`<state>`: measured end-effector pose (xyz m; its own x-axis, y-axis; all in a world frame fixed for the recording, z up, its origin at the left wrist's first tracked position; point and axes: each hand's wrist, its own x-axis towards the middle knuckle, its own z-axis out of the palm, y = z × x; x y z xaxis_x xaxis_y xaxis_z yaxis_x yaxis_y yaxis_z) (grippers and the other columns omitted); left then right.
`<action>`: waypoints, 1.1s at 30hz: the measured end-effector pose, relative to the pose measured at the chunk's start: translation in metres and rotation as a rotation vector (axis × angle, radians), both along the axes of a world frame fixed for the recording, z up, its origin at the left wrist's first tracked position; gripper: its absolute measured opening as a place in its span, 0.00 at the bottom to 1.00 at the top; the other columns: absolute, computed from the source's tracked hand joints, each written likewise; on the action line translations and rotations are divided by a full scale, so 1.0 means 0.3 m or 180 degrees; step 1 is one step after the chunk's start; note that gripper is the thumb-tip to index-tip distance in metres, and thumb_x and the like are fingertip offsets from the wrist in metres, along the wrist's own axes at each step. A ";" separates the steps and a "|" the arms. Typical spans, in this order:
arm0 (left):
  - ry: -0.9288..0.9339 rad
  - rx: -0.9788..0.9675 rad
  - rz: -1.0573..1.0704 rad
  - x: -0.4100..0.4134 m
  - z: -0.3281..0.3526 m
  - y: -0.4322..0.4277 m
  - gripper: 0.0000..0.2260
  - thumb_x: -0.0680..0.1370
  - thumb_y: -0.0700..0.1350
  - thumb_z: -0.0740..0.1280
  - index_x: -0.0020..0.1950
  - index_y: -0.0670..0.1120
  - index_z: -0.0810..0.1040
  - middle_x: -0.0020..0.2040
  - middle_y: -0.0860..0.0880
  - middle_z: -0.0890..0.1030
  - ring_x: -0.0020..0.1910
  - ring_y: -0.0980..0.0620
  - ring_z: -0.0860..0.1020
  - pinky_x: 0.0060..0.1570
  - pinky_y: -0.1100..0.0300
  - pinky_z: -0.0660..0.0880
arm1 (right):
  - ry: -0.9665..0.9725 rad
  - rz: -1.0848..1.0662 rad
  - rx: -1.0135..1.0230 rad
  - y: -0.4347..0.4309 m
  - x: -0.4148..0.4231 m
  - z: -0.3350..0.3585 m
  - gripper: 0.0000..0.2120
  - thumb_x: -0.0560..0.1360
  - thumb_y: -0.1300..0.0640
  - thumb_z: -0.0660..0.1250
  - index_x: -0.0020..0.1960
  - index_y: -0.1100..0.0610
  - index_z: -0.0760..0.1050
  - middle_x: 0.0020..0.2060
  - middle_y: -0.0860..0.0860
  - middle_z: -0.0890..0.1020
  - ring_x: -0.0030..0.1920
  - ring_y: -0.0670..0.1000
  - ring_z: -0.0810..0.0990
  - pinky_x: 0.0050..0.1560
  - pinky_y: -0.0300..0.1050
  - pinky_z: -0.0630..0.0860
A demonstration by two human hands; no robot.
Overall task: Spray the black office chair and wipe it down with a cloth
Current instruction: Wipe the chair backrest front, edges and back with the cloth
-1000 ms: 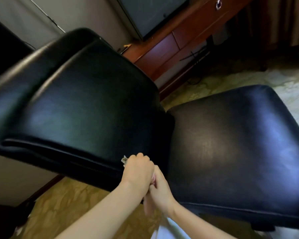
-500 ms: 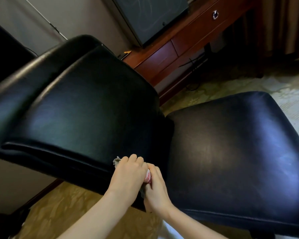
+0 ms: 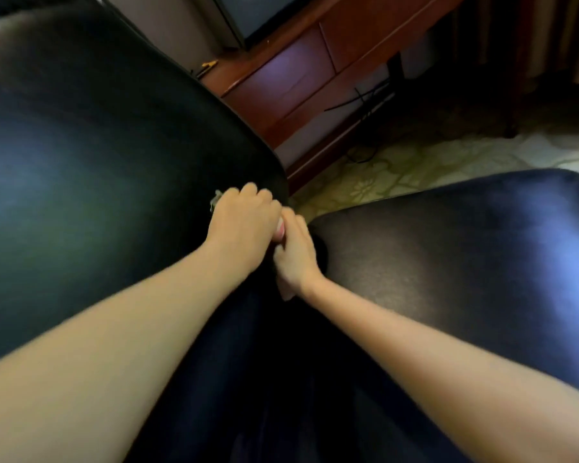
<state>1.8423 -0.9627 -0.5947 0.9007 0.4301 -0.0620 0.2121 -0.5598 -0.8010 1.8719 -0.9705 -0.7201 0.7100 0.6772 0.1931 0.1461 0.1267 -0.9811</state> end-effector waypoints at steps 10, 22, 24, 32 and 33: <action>-0.0112 0.0200 0.0075 0.112 0.054 0.047 0.13 0.79 0.42 0.61 0.64 0.44 0.71 0.63 0.44 0.73 0.63 0.43 0.70 0.55 0.51 0.69 | -0.0274 0.0123 -0.0020 0.036 0.165 0.060 0.28 0.66 0.73 0.57 0.63 0.55 0.71 0.55 0.58 0.74 0.57 0.56 0.73 0.50 0.38 0.65; -0.0732 -0.0330 0.0680 -0.564 0.445 -0.334 0.22 0.74 0.60 0.67 0.62 0.50 0.69 0.58 0.51 0.73 0.58 0.48 0.72 0.52 0.55 0.69 | -0.1366 0.0787 0.0197 -0.317 -0.372 0.443 0.26 0.68 0.65 0.66 0.64 0.49 0.71 0.57 0.51 0.77 0.55 0.55 0.74 0.57 0.50 0.69; -0.1000 -0.0279 0.0499 -0.671 0.490 -0.397 0.23 0.67 0.61 0.73 0.55 0.49 0.75 0.49 0.51 0.76 0.49 0.47 0.76 0.43 0.54 0.72 | -0.1546 0.0825 0.0282 -0.373 -0.452 0.503 0.24 0.69 0.64 0.67 0.63 0.48 0.72 0.56 0.50 0.78 0.54 0.55 0.74 0.56 0.50 0.70; -0.1620 -0.0168 0.0464 -0.958 0.645 -0.515 0.24 0.55 0.56 0.81 0.47 0.52 0.79 0.39 0.54 0.78 0.35 0.51 0.75 0.29 0.57 0.73 | -0.2107 0.1008 0.0327 -0.553 -0.654 0.730 0.24 0.74 0.58 0.65 0.69 0.47 0.64 0.60 0.49 0.71 0.57 0.53 0.70 0.60 0.50 0.70; -0.1741 -0.0155 0.0455 -0.982 0.669 -0.523 0.24 0.56 0.55 0.81 0.48 0.52 0.79 0.41 0.54 0.78 0.36 0.50 0.76 0.30 0.57 0.73 | -0.2169 0.1004 0.0328 -0.563 -0.673 0.767 0.24 0.75 0.58 0.65 0.69 0.47 0.64 0.61 0.49 0.70 0.57 0.53 0.69 0.61 0.50 0.70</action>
